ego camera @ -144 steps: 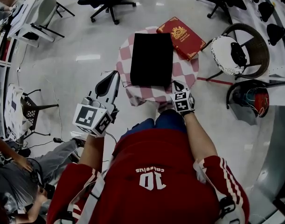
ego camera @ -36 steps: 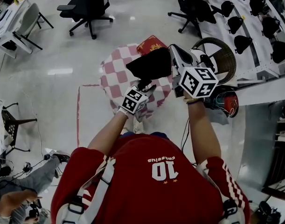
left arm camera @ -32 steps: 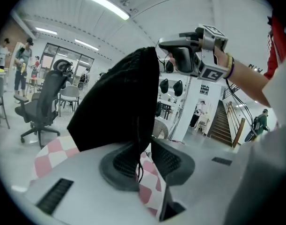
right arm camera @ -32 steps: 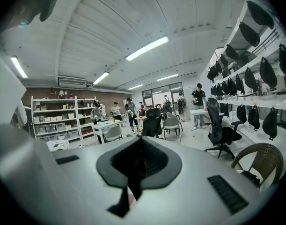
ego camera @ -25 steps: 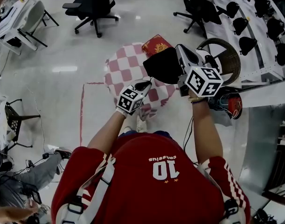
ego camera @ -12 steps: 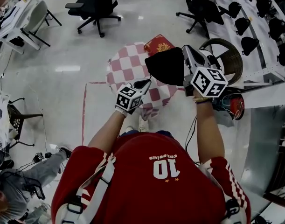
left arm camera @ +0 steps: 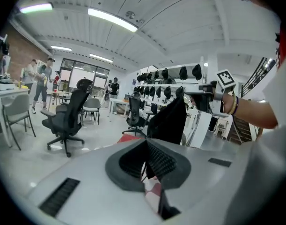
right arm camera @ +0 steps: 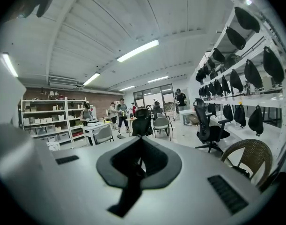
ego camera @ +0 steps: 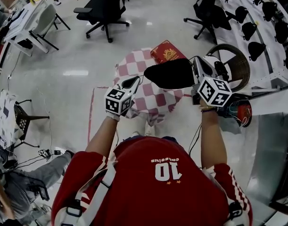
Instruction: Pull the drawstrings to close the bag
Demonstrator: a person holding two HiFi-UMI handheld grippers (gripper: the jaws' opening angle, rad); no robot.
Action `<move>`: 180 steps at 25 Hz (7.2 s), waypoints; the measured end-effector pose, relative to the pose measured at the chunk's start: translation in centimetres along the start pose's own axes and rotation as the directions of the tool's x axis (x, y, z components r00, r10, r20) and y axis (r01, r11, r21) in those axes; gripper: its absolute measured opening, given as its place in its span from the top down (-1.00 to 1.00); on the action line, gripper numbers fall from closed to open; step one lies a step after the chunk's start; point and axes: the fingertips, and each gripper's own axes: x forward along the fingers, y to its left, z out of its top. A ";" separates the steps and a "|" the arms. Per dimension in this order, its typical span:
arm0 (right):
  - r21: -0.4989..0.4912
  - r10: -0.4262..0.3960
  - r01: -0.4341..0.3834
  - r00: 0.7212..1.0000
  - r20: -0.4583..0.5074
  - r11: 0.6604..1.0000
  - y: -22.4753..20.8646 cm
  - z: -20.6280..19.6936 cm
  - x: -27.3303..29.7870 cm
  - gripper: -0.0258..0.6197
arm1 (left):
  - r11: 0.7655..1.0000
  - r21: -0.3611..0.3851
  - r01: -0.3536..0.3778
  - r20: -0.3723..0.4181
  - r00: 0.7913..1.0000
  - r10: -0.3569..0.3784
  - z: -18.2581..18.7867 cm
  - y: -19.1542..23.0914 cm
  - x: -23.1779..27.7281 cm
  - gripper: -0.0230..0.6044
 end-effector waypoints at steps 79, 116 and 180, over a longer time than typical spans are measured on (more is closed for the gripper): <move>0.093 -0.296 0.333 0.913 -0.279 0.938 -15.4 -11.9 6.8 0.87 | 0.809 -0.229 -0.542 -0.105 0.840 0.533 4.1 21.4 -3.3 0.89; 0.066 0.066 -0.040 0.879 -0.472 0.997 -1.3 -22.3 -0.5 0.38 | 0.982 -0.151 -0.116 -0.258 0.963 0.074 -8.2 6.8 -3.1 0.47; -0.142 -0.069 0.087 0.989 0.131 0.986 10.3 1.6 -12.7 0.88 | 0.973 0.147 -0.176 0.329 0.937 0.120 15.5 -3.2 -17.5 0.90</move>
